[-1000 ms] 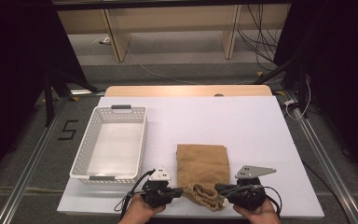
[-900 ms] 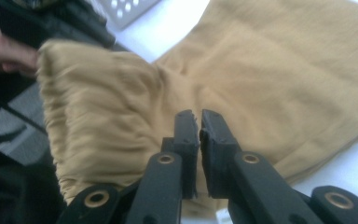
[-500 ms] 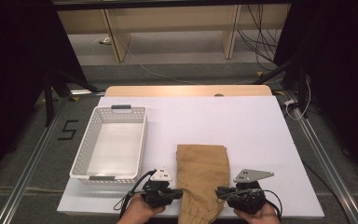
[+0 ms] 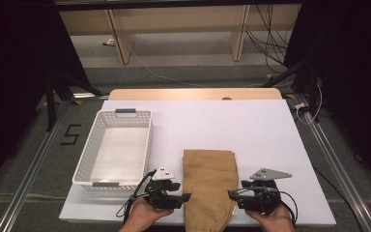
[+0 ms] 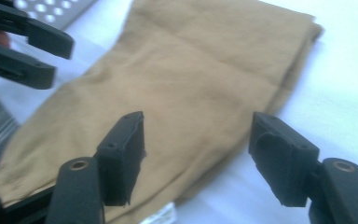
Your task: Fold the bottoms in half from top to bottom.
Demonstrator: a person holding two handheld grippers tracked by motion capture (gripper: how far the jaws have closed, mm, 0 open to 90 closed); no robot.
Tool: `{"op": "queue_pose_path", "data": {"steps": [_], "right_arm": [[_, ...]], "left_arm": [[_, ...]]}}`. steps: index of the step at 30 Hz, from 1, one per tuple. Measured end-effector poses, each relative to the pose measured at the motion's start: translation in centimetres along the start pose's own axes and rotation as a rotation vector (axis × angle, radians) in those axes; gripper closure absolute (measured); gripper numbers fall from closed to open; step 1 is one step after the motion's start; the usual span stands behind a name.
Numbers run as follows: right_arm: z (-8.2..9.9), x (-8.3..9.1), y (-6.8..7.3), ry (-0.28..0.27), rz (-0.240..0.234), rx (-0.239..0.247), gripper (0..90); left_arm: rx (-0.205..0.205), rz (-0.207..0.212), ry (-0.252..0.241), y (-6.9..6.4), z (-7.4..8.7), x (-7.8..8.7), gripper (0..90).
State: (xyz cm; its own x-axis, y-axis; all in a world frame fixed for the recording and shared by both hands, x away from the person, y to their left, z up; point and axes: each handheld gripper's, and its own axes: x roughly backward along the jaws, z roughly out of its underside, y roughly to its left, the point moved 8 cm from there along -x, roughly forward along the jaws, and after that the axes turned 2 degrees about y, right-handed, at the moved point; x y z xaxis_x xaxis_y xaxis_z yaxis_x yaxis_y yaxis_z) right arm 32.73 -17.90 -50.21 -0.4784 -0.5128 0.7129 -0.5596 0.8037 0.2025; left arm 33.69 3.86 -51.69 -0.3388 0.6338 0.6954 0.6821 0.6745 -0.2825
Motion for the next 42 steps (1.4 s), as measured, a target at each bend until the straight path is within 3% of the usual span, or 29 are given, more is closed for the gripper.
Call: {"op": "queue_pose_path", "data": {"steps": [4, 8, 13, 19, 23, 26, 33, 38, 42], "right_arm": [[0.2, -0.4, -0.5, 0.020, 0.039, -0.016, 32.9], [0.6, -1.4, -0.4, 0.066, 0.051, -0.019, 32.8], [1.4, -2.6, -0.2, 0.144, 0.071, -0.012, 33.8], [2.4, -3.1, 0.5, 0.206, 0.059, -0.007, 35.9], [2.7, -3.1, 1.2, 0.207, 0.061, 0.011, 45.3], [2.9, -2.9, 1.4, 0.206, 0.050, 0.000, 52.1], [2.8, -2.9, 1.4, 0.203, 0.035, -0.007, 77.2], [2.5, -2.7, 1.5, 0.188, 0.015, -0.008, 84.6], [1.6, -1.8, 1.3, 0.130, -0.004, -0.015, 85.3]], "left_arm": [[0.053, -0.020, -0.001, 0.6, -0.1, -0.7, 32.2], [0.062, -0.040, 0.000, 0.9, -0.4, -1.3, 30.9], [0.073, -0.050, 0.024, 1.3, -0.1, -2.2, 36.4], [0.076, -0.029, 0.055, 1.3, 0.5, -2.7, 47.9], [0.068, -0.020, 0.058, 1.2, 0.6, -2.8, 54.7], [0.075, 0.011, 0.066, 0.9, 0.8, -2.7, 63.1], [0.056, 0.043, 0.080, 0.4, 1.0, -2.8, 83.9], [0.063, 0.063, 0.065, 0.4, 0.6, -2.3, 86.8], [0.081, 0.087, 0.034, 0.4, -0.1, -1.6, 87.1]]}}
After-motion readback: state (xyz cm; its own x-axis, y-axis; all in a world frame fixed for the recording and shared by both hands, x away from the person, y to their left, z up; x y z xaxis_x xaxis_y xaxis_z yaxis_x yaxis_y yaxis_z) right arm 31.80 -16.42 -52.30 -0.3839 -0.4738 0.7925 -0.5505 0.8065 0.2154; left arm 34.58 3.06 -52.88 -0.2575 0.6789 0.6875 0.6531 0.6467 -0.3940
